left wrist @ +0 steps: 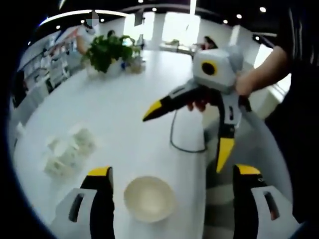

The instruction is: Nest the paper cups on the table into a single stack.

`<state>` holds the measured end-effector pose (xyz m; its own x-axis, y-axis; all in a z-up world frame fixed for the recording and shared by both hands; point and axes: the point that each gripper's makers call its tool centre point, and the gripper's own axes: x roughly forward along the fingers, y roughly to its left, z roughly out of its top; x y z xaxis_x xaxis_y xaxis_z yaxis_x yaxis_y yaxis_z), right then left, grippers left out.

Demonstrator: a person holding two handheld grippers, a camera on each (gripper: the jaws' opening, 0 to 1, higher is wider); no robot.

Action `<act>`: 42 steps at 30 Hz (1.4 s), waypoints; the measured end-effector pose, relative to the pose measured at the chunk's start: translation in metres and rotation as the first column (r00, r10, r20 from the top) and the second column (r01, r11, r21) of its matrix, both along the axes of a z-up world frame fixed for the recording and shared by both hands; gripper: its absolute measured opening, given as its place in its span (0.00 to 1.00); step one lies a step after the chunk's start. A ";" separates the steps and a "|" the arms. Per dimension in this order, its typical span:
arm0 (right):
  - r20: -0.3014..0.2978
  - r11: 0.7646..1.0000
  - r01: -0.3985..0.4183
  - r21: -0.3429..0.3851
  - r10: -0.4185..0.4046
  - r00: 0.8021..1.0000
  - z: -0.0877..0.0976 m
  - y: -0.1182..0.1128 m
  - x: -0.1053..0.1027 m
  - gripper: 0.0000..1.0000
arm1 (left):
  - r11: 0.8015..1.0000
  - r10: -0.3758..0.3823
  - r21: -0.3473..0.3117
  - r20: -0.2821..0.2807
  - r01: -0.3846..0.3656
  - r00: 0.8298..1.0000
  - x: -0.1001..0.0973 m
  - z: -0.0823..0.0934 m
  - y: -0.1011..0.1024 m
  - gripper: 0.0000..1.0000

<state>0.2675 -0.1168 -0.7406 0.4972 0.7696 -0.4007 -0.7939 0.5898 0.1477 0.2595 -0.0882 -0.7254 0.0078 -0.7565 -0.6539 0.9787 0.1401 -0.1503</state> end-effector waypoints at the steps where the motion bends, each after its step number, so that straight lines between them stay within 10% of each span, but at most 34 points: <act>1: -0.002 1.000 -0.001 0.000 0.001 1.000 0.000 0.000 0.000 0.97 | 1.000 0.003 0.005 0.003 -0.003 1.000 0.000 0.000 0.002 0.99; 15: 0.007 0.999 -0.003 -0.053 0.004 1.000 0.001 -0.010 0.011 0.97 | 0.991 0.111 -0.083 0.039 -0.108 0.993 0.018 0.000 0.015 0.99; 42: 0.091 0.981 0.029 -0.194 -0.011 0.996 0.008 -0.045 0.085 0.97 | 0.893 0.378 -0.257 -0.024 -0.371 0.926 0.065 0.009 0.043 0.99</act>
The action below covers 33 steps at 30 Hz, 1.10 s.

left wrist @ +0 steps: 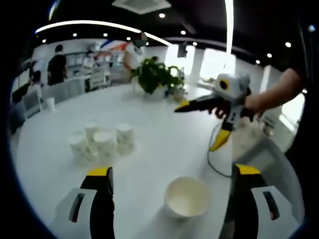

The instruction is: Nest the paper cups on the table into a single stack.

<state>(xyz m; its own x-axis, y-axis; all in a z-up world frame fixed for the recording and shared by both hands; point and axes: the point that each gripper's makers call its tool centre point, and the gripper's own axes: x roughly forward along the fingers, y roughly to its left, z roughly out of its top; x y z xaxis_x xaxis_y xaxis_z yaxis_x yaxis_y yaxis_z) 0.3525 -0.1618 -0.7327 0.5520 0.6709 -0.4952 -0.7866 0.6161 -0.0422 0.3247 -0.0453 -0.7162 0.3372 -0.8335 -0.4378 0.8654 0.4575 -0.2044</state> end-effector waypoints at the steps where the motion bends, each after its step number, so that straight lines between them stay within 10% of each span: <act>1: 0.005 1.000 0.002 0.000 -0.002 1.000 0.000 0.000 0.005 0.96 | 1.000 0.003 0.003 0.006 -0.003 1.000 0.001 -0.001 0.001 0.99; 33: 0.019 0.999 -0.029 -0.045 0.030 0.999 -0.044 0.018 0.147 0.88 | 0.995 0.089 -0.049 -0.056 -0.091 0.994 0.007 -0.022 0.003 0.99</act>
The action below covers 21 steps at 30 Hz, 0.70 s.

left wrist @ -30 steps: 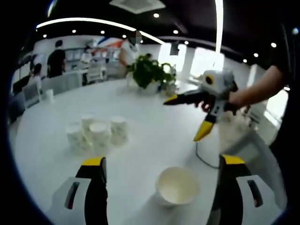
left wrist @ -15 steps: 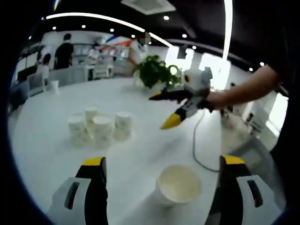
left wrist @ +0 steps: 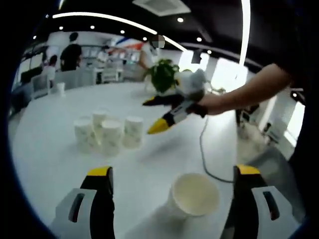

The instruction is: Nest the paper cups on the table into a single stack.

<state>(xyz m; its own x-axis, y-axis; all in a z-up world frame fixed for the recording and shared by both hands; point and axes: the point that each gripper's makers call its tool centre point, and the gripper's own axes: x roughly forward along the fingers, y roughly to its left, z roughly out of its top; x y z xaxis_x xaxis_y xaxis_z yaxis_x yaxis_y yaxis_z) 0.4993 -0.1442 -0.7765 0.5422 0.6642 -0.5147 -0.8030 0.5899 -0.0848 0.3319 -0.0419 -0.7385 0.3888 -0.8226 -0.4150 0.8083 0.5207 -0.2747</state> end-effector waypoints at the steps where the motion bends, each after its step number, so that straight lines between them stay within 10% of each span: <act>1: 0.001 1.000 0.000 0.003 0.000 1.000 0.000 0.001 0.002 0.88 | 1.000 -0.001 0.006 -0.012 0.002 1.000 -0.001 -0.002 0.000 0.99; 21: -0.048 0.998 -0.064 -0.023 0.063 0.997 -0.020 0.014 0.010 0.73 | 0.999 0.025 -0.025 -0.027 -0.025 0.999 0.008 -0.008 0.005 0.99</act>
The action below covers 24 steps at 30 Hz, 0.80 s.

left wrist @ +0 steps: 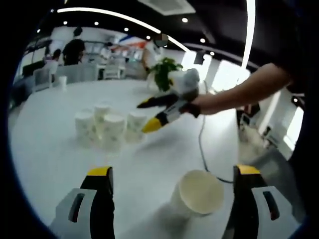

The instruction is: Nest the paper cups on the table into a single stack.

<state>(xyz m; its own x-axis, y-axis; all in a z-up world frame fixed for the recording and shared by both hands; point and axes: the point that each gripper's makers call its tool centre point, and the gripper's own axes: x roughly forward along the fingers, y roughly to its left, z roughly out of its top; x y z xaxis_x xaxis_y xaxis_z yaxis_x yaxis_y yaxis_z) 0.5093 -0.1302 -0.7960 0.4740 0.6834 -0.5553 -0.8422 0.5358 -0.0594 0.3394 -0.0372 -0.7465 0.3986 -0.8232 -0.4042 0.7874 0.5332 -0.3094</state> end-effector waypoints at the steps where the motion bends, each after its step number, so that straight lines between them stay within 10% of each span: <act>1: -0.001 1.000 -0.002 0.000 0.002 1.000 0.000 0.001 0.000 0.72 | 1.000 0.002 -0.001 -0.003 -0.002 1.000 0.000 0.000 0.000 0.99; 24: -0.001 0.998 -0.063 -0.026 0.063 0.998 -0.002 0.013 -0.003 0.37 | 1.000 0.031 0.004 -0.021 -0.031 0.999 -0.007 -0.006 0.011 0.99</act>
